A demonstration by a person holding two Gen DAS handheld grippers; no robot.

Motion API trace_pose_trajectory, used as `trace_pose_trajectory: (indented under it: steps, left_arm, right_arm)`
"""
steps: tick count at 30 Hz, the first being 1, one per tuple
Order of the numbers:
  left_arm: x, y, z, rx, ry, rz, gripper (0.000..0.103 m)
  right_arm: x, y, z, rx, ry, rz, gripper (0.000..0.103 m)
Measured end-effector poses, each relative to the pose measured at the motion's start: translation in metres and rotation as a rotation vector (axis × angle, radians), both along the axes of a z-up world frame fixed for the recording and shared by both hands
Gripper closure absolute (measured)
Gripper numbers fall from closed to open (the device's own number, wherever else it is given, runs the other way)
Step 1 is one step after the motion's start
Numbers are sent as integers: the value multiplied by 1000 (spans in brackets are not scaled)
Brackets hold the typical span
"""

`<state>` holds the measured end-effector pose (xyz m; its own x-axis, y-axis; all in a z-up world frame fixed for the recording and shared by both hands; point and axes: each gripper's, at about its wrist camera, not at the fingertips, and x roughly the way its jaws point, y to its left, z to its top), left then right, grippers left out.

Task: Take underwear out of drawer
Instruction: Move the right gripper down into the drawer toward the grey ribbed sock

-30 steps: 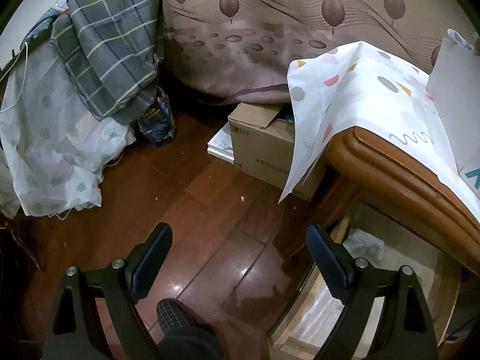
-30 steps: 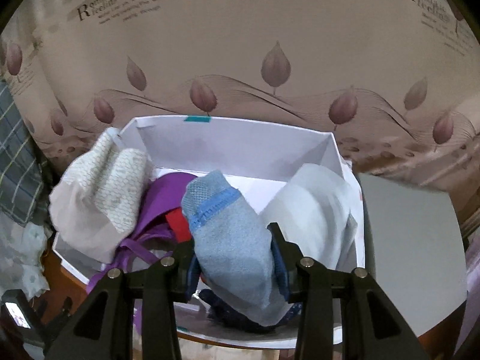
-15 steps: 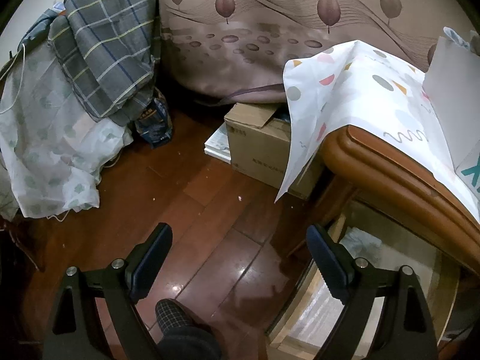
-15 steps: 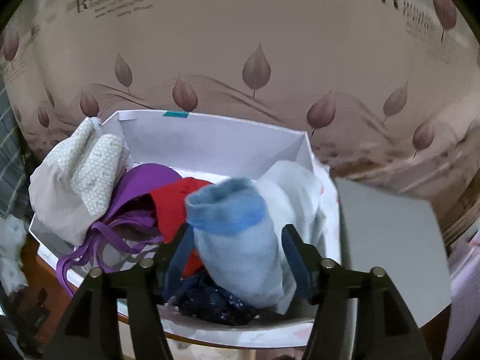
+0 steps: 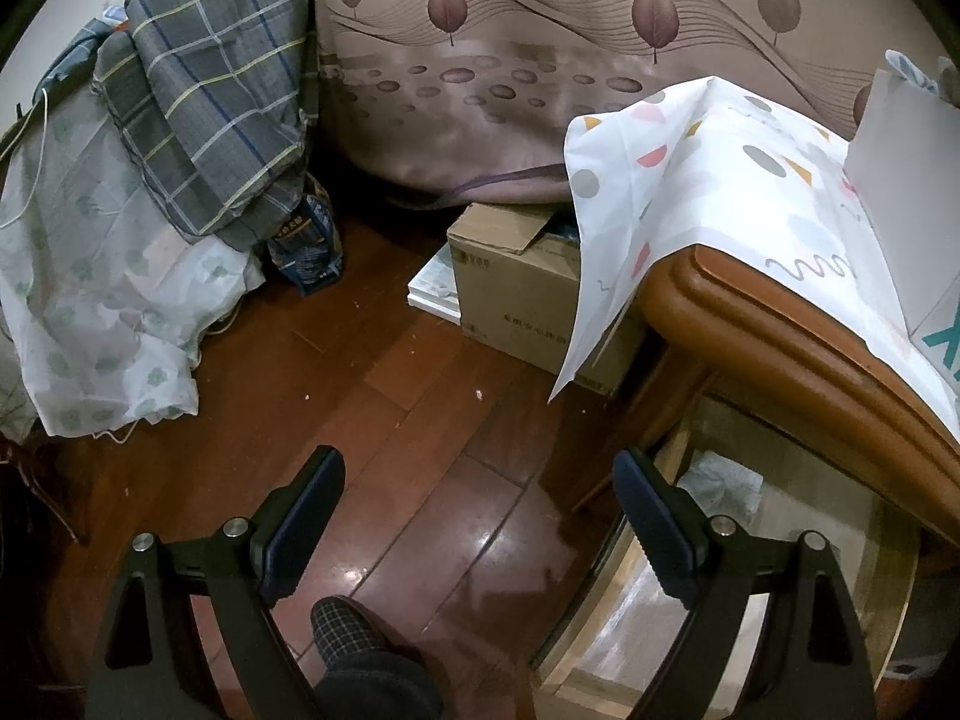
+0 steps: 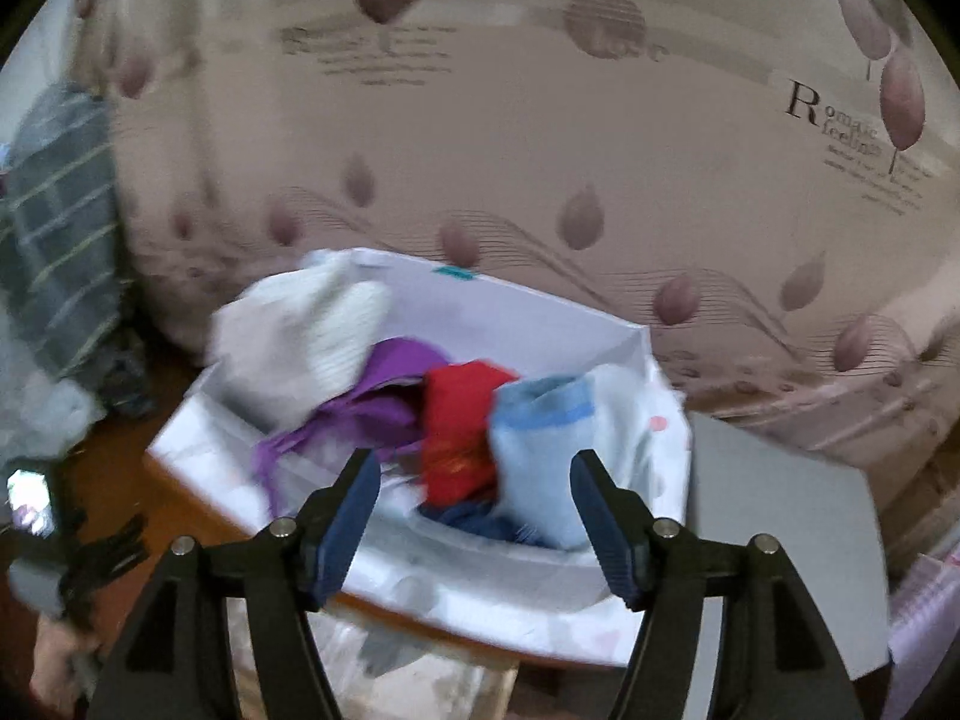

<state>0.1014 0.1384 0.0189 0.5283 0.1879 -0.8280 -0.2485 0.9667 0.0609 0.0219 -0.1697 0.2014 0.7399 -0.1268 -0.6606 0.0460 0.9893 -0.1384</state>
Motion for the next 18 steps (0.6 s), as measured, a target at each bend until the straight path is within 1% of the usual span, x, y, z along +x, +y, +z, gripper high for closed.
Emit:
trace_pose_trajectory:
  steps: [3, 6, 8, 10, 11, 12, 14, 15, 18]
  left_arm:
    - [0, 2, 0, -2, 0, 13, 14]
    - [1, 8, 1, -4, 3, 34, 14]
    - [1, 13, 0, -13, 11, 48, 14]
    - [1, 16, -1, -27, 17, 58, 14]
    - [1, 18, -1, -28, 21, 62, 14]
    - [1, 19, -2, -29, 22, 65, 14]
    - [2, 21, -2, -28, 25, 69, 14]
    - [1, 21, -2, -30, 25, 69, 14]
    - [3, 24, -3, -31, 30, 77, 14]
  right_arm:
    - [-22, 12, -18, -10, 36, 84, 35]
    - [-37, 24, -45, -53, 96, 176, 35]
    - [-43, 35, -73, -88, 164, 248, 35]
    - [-43, 39, -101, -93, 228, 293, 35]
    - [-41, 42, -120, -85, 280, 315, 35]
    - [-40, 45, -132, -83, 315, 323, 35]
    - [-32, 51, -170, -85, 395, 336, 35]
    - [-29, 53, -181, -87, 419, 345, 35]
    - [-12, 64, -228, -132, 488, 363, 35]
